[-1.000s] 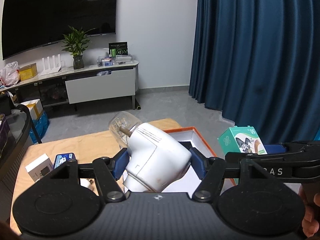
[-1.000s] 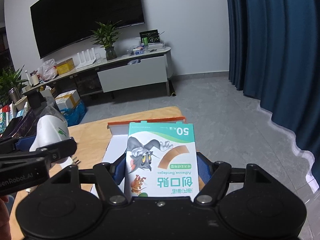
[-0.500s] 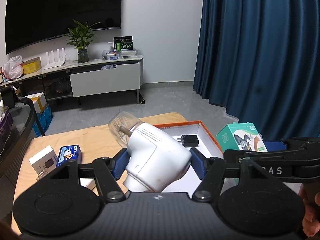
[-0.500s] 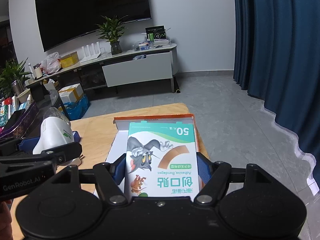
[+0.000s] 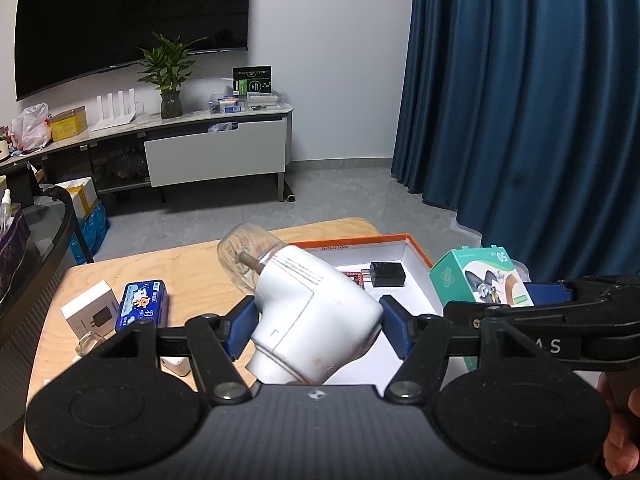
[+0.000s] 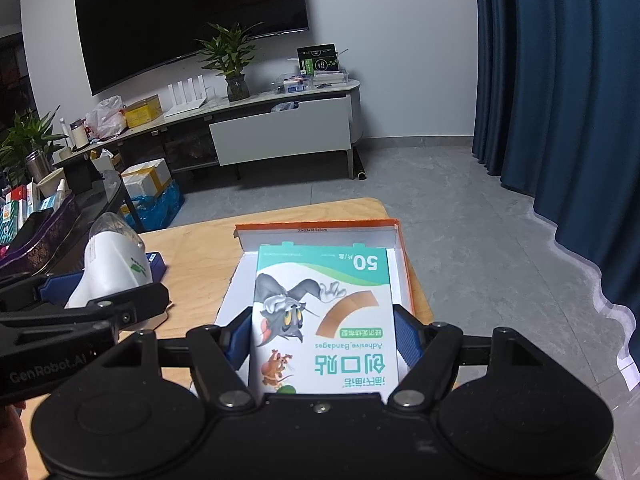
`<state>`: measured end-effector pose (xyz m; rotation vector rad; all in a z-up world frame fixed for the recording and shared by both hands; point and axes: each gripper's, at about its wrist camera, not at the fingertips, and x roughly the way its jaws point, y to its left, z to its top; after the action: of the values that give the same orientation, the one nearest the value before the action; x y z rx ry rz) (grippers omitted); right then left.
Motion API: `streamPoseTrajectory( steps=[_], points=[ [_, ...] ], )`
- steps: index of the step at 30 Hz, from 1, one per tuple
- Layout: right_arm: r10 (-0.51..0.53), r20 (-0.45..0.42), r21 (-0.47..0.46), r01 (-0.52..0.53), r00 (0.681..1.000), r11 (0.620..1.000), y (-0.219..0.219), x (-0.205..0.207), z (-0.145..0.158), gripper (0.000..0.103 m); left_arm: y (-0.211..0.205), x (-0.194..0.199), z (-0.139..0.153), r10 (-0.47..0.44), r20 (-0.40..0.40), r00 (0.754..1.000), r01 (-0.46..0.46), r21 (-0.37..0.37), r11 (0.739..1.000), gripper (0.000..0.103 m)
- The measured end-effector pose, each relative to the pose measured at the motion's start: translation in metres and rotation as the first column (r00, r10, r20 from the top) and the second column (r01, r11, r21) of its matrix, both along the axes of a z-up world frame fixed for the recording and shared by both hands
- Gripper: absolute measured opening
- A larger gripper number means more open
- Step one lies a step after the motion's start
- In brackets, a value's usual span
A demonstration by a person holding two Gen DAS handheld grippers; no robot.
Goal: Organize rigid objects
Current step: 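Carry the white diffuser and green bandage box with both tools over the tray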
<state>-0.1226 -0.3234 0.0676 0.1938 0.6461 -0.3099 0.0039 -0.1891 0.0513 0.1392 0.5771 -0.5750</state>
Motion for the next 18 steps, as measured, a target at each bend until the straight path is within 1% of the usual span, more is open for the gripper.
streamPoseTrajectory(
  steps=[18],
  points=[
    [0.007, -0.007, 0.009, -0.007, 1.000, 1.000, 0.0042, 0.0041, -0.0065, 0.084, 0.0024, 0.0001, -0.0056, 0.012, -0.021, 1.000, -0.012, 0.003, 1.000, 0.067]
  ],
)
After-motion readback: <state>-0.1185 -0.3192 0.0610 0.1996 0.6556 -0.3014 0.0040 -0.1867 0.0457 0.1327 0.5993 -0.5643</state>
